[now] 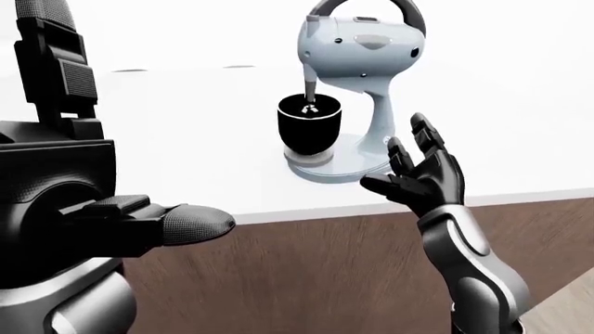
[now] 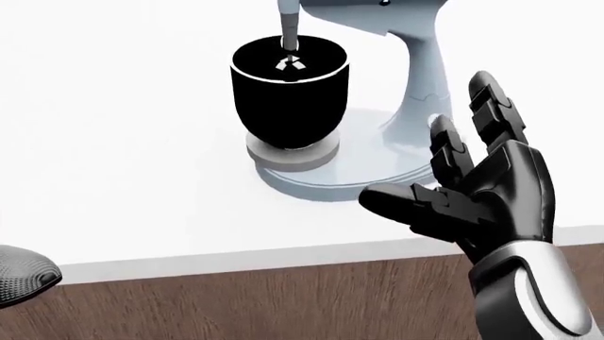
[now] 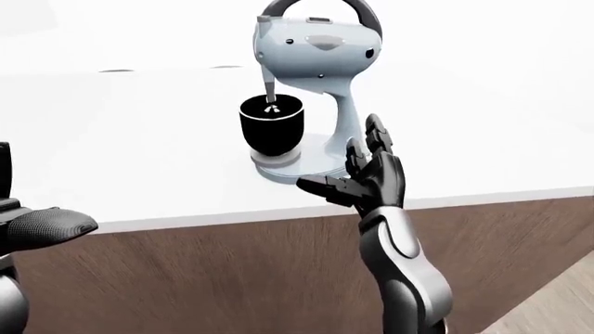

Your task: Open the stand mixer head.

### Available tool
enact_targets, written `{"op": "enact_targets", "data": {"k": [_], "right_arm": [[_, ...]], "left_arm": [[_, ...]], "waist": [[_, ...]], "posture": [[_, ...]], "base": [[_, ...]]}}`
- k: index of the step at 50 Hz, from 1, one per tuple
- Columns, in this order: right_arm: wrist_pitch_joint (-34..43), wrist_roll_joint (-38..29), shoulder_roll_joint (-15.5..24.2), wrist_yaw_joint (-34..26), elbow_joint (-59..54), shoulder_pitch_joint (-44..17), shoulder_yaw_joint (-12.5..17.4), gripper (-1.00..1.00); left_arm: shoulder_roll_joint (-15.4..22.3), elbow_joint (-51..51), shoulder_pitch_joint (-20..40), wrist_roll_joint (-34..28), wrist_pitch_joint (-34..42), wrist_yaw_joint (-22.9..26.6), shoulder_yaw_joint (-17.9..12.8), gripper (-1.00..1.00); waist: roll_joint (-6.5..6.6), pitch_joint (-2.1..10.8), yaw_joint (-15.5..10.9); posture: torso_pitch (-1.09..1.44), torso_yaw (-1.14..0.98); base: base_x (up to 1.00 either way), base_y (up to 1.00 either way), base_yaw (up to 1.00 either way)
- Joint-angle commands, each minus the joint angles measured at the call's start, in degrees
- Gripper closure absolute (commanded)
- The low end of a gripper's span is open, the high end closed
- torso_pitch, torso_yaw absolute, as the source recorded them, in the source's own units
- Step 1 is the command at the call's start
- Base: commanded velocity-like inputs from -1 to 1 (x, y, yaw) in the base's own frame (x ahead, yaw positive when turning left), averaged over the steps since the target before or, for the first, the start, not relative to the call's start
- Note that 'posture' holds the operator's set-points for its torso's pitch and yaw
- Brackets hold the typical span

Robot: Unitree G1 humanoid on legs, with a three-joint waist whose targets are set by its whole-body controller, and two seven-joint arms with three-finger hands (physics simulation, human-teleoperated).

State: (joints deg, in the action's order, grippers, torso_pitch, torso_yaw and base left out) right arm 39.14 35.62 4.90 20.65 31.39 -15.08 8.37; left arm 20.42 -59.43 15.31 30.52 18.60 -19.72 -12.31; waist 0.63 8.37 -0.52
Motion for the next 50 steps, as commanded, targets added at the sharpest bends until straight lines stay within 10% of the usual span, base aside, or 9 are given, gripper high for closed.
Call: {"op": "enact_targets", "data": {"k": [1, 50], "right_arm": [[-1.8, -0.1, 0.2, -0.7, 1.6, -1.4, 0.1, -1.00], [-7.7, -3.7, 1.0, -4.0, -9.5, -5.1, 0.4, -1.00]], "left_arm": [[0.3, -0.6, 0.9, -0.4, -0.8, 0.3, -0.4, -0.98], [-0.5, -0.6, 0.3, -1.3, -1.0, 1.2, -0.2, -0.98]], "waist": [[0.08, 0.52, 0.0], [0.14, 0.64, 0.0]], "posture": [[-0.19, 0.00], [-0.19, 0.00]], "base": [[0.00, 0.00, 0.00], [0.00, 0.00, 0.00]]}}
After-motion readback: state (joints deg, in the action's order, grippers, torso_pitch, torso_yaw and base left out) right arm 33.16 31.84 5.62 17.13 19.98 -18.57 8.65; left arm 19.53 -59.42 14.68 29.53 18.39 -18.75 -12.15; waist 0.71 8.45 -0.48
